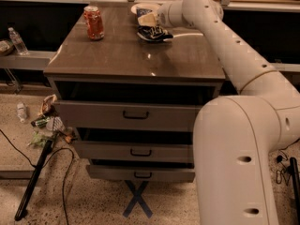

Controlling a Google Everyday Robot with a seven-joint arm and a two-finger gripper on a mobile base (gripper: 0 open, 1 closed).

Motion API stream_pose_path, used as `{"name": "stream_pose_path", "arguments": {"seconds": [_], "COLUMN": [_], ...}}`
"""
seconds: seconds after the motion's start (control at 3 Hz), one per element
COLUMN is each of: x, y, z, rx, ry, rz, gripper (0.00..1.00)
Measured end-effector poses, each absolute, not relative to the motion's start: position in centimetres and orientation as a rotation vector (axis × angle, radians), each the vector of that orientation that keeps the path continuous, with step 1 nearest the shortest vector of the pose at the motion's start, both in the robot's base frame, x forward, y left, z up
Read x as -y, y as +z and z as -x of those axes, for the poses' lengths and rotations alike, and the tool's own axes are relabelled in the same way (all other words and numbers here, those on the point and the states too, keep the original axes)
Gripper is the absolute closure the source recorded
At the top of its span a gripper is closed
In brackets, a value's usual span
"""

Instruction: Move blue chip bag near paper bowl

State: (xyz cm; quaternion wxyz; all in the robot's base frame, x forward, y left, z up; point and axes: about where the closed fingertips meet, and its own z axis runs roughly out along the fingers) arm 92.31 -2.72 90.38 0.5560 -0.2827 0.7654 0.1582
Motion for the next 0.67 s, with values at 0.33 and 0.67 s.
{"name": "stream_pose_path", "arguments": {"seconds": [0.33, 0.67], "x": [3.5, 7.9], "y": [91.2, 93.7], "z": [-92.4, -90.7], "rx": [-1.804, -1.801], "ry": [0.373, 0.372], "rz": [0.661, 0.627], "gripper": [0.00, 0.00]}}
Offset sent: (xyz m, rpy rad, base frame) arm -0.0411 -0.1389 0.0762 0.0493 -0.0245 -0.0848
